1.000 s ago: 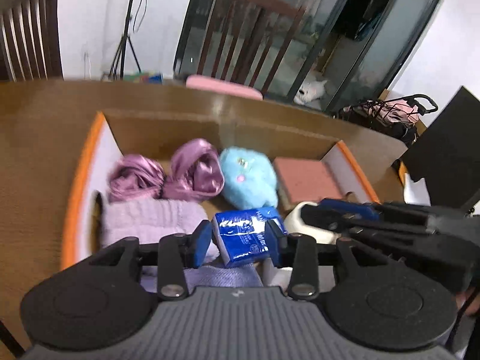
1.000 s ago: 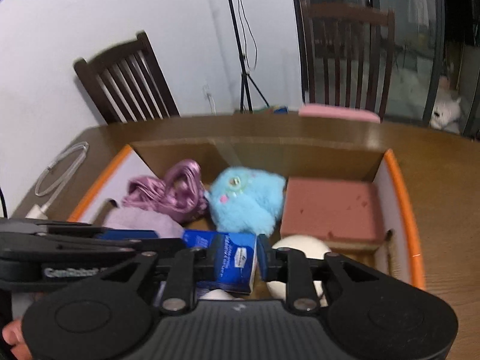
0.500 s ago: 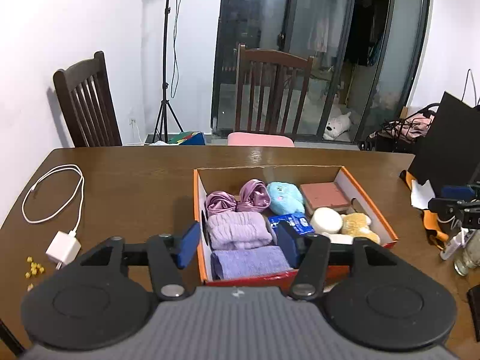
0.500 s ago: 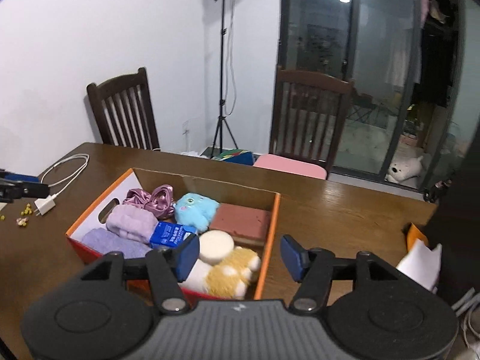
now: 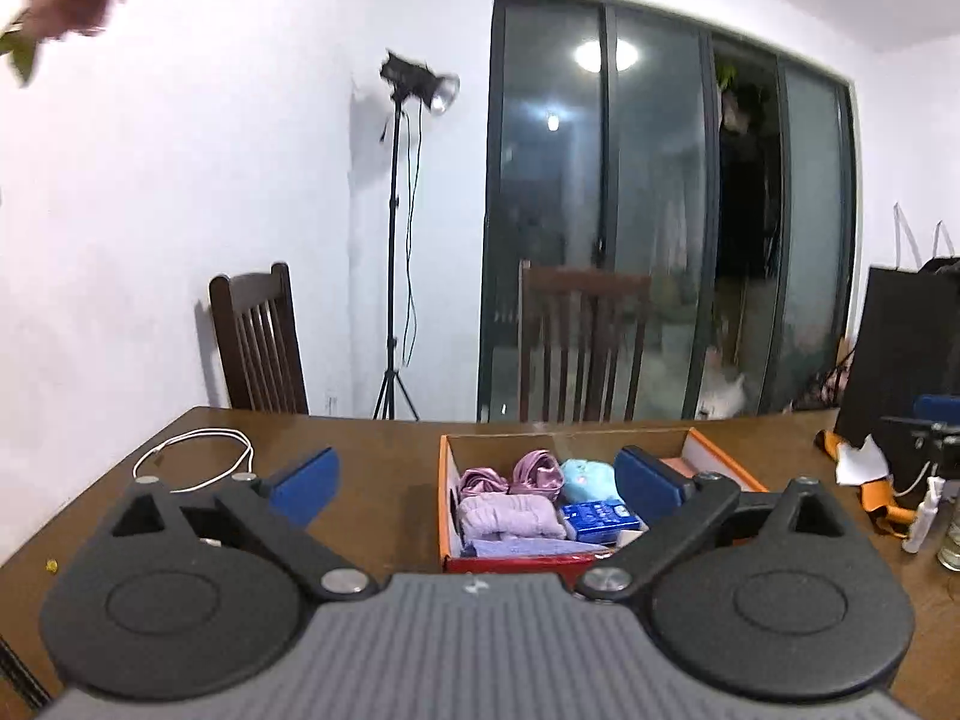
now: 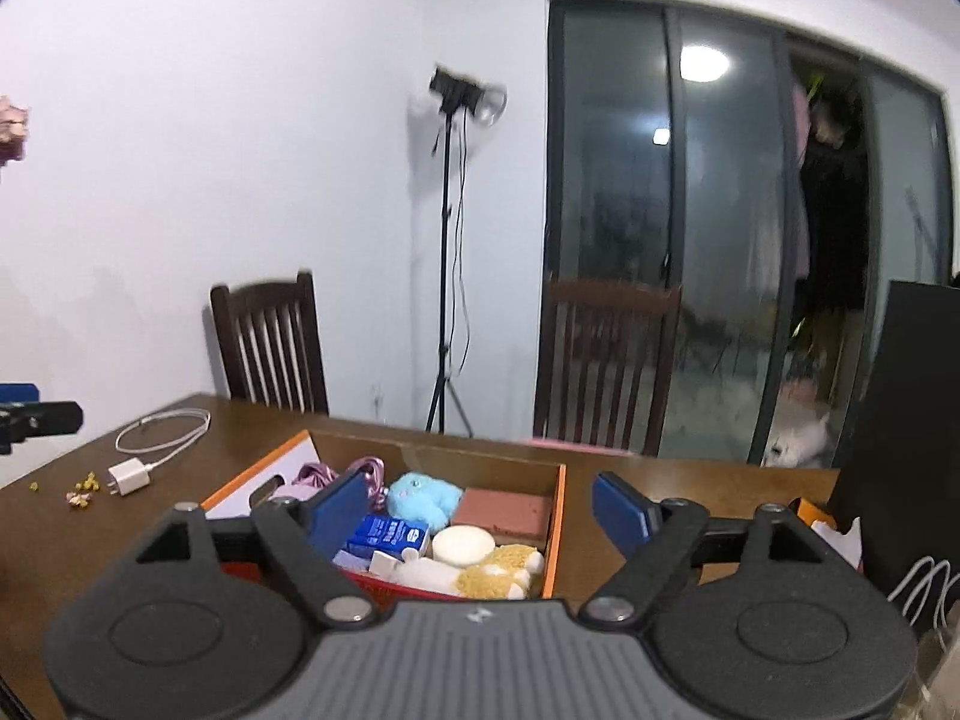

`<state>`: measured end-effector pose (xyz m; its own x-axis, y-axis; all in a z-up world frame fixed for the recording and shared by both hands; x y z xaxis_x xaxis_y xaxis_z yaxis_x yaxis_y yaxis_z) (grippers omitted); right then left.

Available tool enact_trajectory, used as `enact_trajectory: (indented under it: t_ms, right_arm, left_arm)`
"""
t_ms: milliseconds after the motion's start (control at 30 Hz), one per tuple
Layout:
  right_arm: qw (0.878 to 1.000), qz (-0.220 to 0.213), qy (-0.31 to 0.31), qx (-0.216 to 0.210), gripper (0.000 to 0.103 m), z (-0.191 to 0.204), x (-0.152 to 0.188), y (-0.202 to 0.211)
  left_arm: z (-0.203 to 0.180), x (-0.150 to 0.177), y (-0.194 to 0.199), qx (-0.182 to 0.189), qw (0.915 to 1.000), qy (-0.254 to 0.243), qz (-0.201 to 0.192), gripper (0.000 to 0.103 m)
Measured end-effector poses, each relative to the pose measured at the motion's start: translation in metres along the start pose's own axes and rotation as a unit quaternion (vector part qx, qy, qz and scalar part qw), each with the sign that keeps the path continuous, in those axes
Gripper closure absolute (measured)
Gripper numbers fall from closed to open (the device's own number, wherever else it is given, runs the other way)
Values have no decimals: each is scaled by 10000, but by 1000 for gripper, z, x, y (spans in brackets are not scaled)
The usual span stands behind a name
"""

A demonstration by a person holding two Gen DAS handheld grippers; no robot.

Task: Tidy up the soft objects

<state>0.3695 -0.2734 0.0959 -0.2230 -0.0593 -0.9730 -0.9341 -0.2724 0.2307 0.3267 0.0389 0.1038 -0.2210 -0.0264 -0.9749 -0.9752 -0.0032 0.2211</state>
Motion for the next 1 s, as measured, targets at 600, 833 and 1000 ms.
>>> enact_trajectory:
  t_ms: [600,833,1000]
  right_arm:
    - [9982,-559,-168,154,11,31,56,88]
    - [9991,-217,-337,135,11,66,110,141]
    - [9997,-92,-217,-38,9,95,148,192]
  left_arm:
    - [4,61,92,-369,9990,111,-226,0]
    - [12,101,166,-438,9986,193,-233,0]
    - [12,129,211,-541,9984,21,-185,0]
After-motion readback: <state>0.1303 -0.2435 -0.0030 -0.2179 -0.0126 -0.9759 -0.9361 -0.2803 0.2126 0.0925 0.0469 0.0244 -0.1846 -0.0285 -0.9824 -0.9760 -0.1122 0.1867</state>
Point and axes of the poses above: each gripper's, at about its wrist camera, not at the fingertips, and y roughly against the way its jaws point, z to its left, x to its underside, the point moved 6 cm from there along -y, roughly the way its jaws point, and after that the axes turned 1 degree about -z, right-handed, at the moved point
